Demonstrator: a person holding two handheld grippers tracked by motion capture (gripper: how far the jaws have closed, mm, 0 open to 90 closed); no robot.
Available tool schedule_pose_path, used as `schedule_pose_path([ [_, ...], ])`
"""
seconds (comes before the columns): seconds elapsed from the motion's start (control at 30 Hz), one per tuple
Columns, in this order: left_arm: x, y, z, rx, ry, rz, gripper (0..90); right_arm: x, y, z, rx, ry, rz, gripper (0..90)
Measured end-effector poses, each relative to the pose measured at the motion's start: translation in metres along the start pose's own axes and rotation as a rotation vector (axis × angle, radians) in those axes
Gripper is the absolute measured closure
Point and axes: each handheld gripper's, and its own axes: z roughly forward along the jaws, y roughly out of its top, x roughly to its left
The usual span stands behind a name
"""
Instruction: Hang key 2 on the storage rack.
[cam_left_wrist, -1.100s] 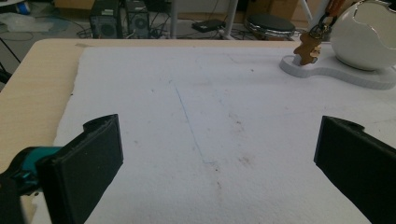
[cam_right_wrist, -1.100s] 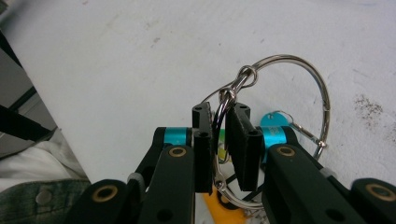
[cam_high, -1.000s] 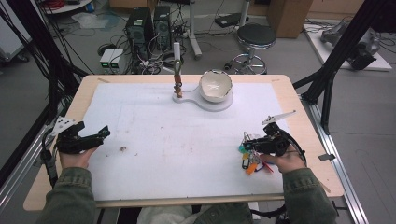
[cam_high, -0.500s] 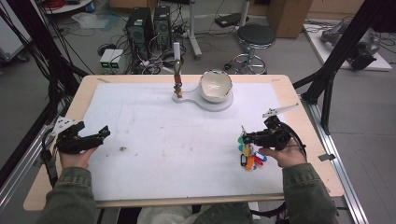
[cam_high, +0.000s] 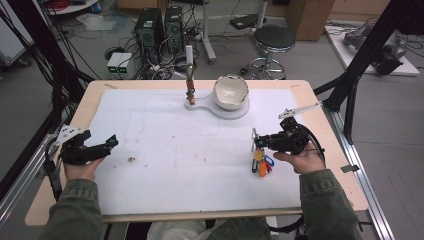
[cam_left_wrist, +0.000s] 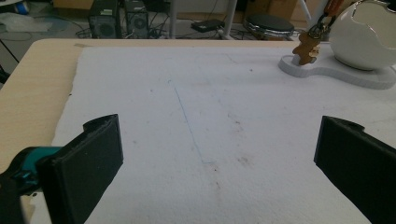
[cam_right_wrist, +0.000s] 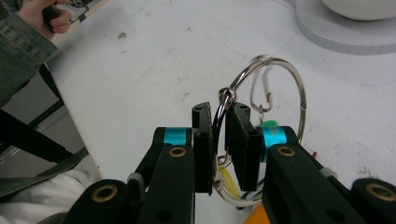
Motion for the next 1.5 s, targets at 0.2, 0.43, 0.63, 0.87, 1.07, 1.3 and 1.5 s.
schedule_pose_path([
  [0.2,0.0,0.0,0.0,-0.001,-0.001,0.0,1.7,0.004,0.01,0.001,-0.016,0.011,-0.012,80.5],
  [0.43,-0.002,0.001,0.0,-0.003,-0.011,0.003,1.7,0.01,0.021,0.004,-0.026,0.028,-0.021,80.5],
  [0.63,-0.005,0.001,0.0,-0.007,-0.026,0.001,1.7,0.015,0.031,0.005,-0.032,0.044,-0.031,80.5],
  [0.87,-0.005,0.003,-0.002,-0.02,-0.032,-0.008,1.7,0.021,0.043,0.006,-0.049,0.064,-0.043,80.5],
  [1.07,-0.01,0.007,-0.002,-0.037,-0.051,-0.01,1.7,0.025,0.051,0.008,-0.063,0.078,-0.052,80.5],
  [1.3,-0.021,0.014,0.0,-0.044,-0.091,0.016,1.7,0.032,0.061,0.014,-0.065,0.099,-0.064,80.5],
  [1.5,-0.029,0.018,0.003,-0.045,-0.117,0.023,1.7,0.04,0.071,0.02,-0.067,0.12,-0.081,80.5],
])
